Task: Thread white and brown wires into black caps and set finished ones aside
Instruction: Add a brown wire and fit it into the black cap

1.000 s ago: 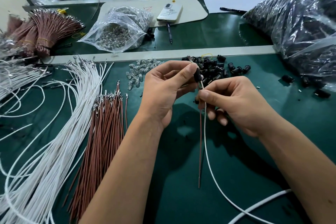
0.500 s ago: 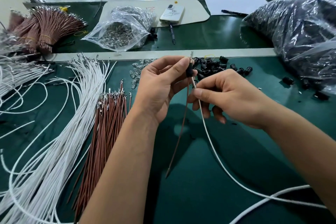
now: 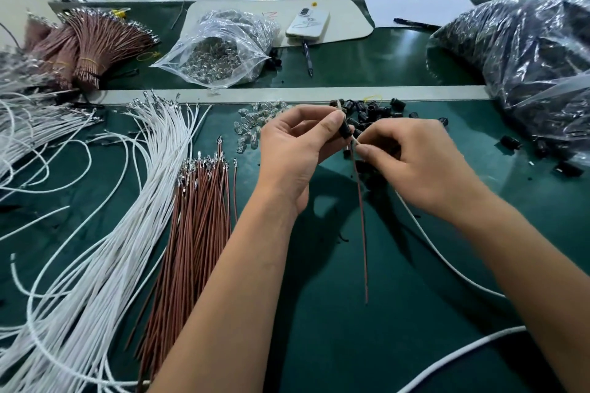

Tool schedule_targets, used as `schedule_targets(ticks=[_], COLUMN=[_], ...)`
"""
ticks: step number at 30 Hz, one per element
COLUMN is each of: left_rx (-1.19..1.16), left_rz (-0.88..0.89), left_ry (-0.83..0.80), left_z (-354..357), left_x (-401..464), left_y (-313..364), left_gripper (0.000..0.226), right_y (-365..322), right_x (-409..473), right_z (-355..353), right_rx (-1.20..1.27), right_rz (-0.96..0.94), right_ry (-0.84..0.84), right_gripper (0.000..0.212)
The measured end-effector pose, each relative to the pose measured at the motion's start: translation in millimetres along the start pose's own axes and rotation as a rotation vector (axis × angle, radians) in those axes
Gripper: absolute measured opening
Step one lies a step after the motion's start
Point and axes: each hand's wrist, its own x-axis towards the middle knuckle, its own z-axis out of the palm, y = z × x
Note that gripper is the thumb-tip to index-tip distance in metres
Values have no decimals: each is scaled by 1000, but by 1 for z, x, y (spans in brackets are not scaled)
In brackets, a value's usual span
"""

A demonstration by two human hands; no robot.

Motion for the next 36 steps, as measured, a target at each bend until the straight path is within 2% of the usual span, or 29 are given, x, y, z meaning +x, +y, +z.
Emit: schedule_targets(ticks=[3, 8, 13, 21, 36], left_rx=[-12, -32, 18, 170, 225], left_rz=[-24, -57, -11, 131, 213], left_ry=[16, -28, -66, -128, -128], left_z=[1, 6, 7, 11, 16], left_x=[1, -2, -3, -5, -11], left_y=[-4, -7, -9, -8, -4], left_gripper=[8, 6, 7, 24, 16], right_y=[3, 14, 19, 26, 24], right_x=[-6, -11, -19, -19, -18], right_z=[4, 6, 11, 7, 6], right_rx=[48, 16, 25, 62, 47], right_rz=[-38, -89, -87, -105, -157], right_ry=[132, 160, 221, 252, 216], right_gripper=[4, 3, 5, 7, 4])
